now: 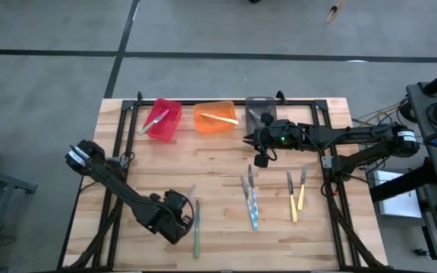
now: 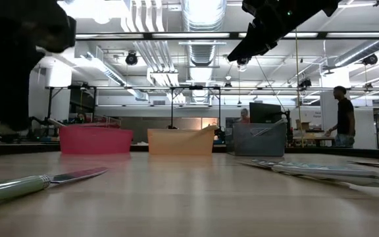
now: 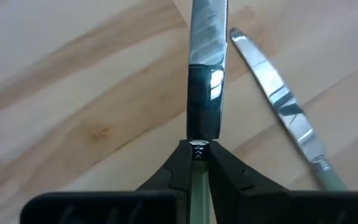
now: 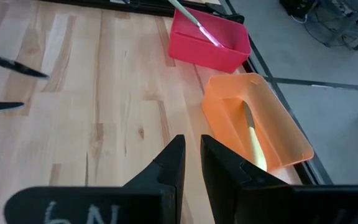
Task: Sort silverware by color (type)
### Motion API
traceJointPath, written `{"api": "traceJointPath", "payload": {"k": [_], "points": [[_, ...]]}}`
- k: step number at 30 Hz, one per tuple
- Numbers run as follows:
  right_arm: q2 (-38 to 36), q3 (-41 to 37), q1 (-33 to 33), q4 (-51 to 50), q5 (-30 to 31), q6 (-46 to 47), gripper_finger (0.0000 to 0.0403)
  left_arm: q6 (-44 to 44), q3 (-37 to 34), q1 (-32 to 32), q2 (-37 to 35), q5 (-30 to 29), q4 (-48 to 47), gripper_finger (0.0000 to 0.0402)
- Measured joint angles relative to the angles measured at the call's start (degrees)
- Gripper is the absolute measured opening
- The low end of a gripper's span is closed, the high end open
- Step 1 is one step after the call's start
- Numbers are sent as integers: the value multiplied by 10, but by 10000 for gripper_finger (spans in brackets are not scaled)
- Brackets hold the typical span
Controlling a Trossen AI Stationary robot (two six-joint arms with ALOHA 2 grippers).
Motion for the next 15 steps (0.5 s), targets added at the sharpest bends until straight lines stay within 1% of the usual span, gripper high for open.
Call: {"api": "traceJointPath", "payload": {"k": [10, 15], "points": [[0, 0, 0, 0, 0, 0, 43, 1, 0, 4, -68, -4, -71, 15], [0, 0, 0, 0, 0, 1, 43, 16, 1, 19, -108, -4, -112, 16]]}}
